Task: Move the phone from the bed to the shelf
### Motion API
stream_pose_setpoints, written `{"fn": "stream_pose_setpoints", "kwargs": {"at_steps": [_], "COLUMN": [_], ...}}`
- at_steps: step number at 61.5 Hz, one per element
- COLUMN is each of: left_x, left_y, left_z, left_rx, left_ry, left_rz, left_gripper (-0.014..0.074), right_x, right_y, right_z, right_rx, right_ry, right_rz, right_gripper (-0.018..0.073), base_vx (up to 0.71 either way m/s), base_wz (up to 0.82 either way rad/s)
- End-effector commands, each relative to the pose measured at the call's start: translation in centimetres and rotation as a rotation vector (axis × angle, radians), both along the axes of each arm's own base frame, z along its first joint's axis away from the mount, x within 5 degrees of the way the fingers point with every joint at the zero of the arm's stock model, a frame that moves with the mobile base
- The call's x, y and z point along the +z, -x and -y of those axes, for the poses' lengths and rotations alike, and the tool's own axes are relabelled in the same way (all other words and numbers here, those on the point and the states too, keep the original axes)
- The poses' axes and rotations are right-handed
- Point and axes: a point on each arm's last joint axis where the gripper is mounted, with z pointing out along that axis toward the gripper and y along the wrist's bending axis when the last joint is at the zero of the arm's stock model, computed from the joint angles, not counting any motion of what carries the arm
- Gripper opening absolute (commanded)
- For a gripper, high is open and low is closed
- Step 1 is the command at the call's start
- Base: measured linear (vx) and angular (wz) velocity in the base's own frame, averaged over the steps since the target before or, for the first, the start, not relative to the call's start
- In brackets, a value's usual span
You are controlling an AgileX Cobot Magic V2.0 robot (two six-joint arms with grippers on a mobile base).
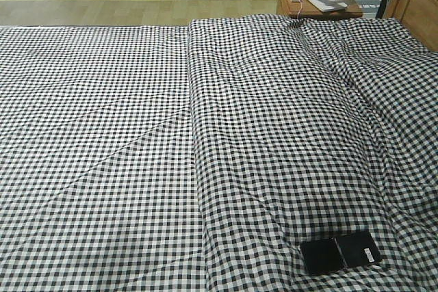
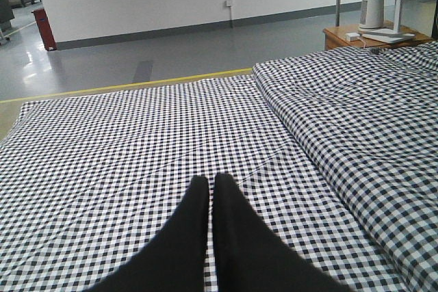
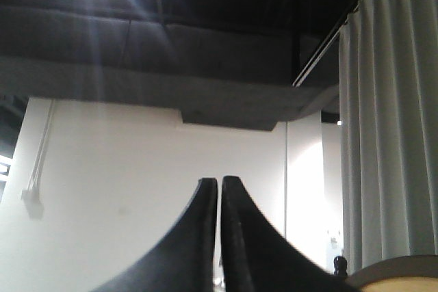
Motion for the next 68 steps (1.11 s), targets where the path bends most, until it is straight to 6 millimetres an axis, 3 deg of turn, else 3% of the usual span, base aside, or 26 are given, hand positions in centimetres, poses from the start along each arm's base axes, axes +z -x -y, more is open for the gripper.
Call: {"fn": "stream_pose_setpoints", "kwargs": {"at_steps": [1,7,16,27,36,54,68], "left_x": [1.5,1.5,1.5,1.5,1.5,1.5,1.5], "left_y": [0.1,0.1,0.1,0.1,0.1,0.1,0.1], "left_z": [0.0,0.0,0.0,0.0,0.0,0.0,0.0], "left_rx": [-0.004,-0.004,-0.004,-0.004,-0.004,-0.004,-0.004], "left_ry": [0.016,0.016,0.016,0.016,0.016,0.016,0.016], "left_rz": [0.099,0.099,0.099,0.099,0.099,0.099,0.099], "left_gripper": [0.0001,0.0001,0.0001,0.0001,0.0001,0.0001,0.0001], "right_x": [2.9,4.7,5.3,3.6,1.8,0.7,1.3], "right_y": [-1.1,-3.1,-7.0,-11.6,-14.4,-16.0,-16.1], "right_z": [0.0,-0.1,-0.2,-0.3,-0.3,-0.3,-0.3], "right_rx": [-0.013,-0.006,0.004,0.012,0.015,0.015,0.011], "right_ry": [0.023,0.027,0.031,0.028,0.028,0.027,0.027], "right_rz": [-0.05,-0.185,-0.41,-0.641,-0.765,-0.821,-0.754], "right_gripper": [-0.0005,-0.0003,0.0005,0.0074,0.0242,0.0725,0.0716], "base_vx": [0.0,0.0,0.0,0.0,0.0,0.0,0.0], "base_wz": [0.0,0.0,0.0,0.0,0.0,0.0,0.0]}}
